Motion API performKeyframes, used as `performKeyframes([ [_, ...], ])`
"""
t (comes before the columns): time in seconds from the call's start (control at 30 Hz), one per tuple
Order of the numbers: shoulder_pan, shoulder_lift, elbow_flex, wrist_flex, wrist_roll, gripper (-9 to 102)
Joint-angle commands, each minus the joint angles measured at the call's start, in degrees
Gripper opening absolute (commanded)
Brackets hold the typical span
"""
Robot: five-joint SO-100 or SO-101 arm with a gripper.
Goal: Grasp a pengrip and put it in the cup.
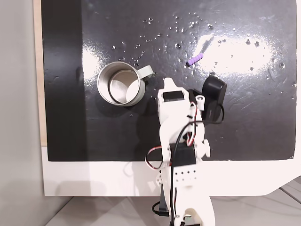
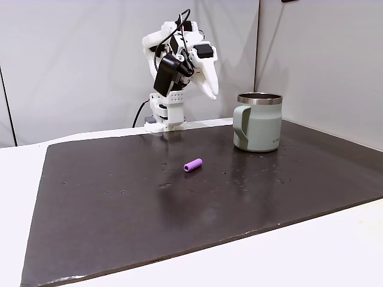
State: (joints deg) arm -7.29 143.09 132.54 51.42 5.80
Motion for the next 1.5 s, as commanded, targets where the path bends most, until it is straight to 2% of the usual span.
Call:
performKeyframes([
  [0.0, -0.6, -7.7, -9.4, 0.6, 4.2, 0],
  [0.27, 1.5, -22.9, -23.0, 6.2, 10.5, 0],
  [0.6, 9.1, -41.7, -42.5, 19.0, 7.7, 2],
  [1.0, 10.8, -67.4, -69.4, 37.9, 2.7, 29],
  [1.3, 14.2, -73.1, -75.4, 43.5, -1.2, 30],
  [1.47, 16.0, -80.0, -85.1, 48.8, -5.2, 29],
])
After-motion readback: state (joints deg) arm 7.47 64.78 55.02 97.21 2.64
